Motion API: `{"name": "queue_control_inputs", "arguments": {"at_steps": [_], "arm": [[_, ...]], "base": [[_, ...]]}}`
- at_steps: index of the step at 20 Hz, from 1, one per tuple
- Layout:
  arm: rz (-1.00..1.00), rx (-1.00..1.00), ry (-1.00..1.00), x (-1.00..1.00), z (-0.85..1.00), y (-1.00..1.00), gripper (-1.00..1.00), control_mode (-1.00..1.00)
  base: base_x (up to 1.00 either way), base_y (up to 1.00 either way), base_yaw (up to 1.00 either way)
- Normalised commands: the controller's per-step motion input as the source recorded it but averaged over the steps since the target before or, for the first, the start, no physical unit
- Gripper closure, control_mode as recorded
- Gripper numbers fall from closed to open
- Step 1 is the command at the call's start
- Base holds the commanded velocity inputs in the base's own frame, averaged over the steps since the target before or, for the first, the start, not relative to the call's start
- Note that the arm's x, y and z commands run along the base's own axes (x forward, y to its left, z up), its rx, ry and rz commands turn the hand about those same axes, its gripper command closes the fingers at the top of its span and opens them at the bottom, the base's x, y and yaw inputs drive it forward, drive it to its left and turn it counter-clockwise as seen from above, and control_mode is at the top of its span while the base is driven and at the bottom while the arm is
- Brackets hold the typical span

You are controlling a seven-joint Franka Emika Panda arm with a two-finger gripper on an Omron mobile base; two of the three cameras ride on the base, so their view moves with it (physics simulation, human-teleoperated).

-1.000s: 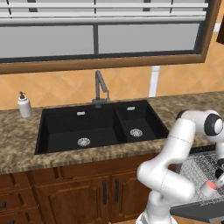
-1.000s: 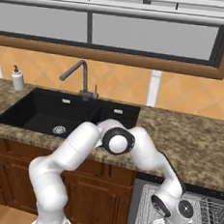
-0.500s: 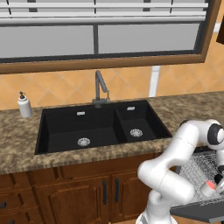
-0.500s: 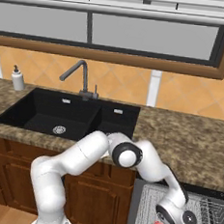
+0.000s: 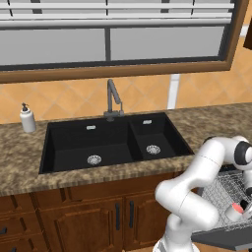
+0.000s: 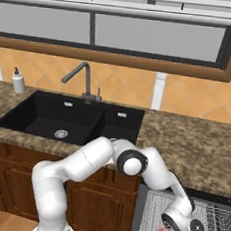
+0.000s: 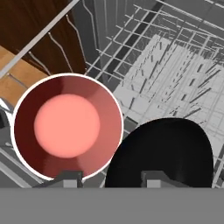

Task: Pick up the cup and bowl from the counter, place them in the dishwasher, and close the dishwasher door.

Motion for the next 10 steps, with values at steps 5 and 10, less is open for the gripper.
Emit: {"name": "queue_control_inputs", "arguments": {"at_steps": [5,10], "arm": [[0.00,0.00,0.02,0.00,0.00,0.00,-1.00,-1.00],[-0.01,0.00,0.00,-0.17,0.38,0.04,-1.00,-1.00]], "base": [[0.00,0.00,0.00],[0.00,0.00,0.00]]}}
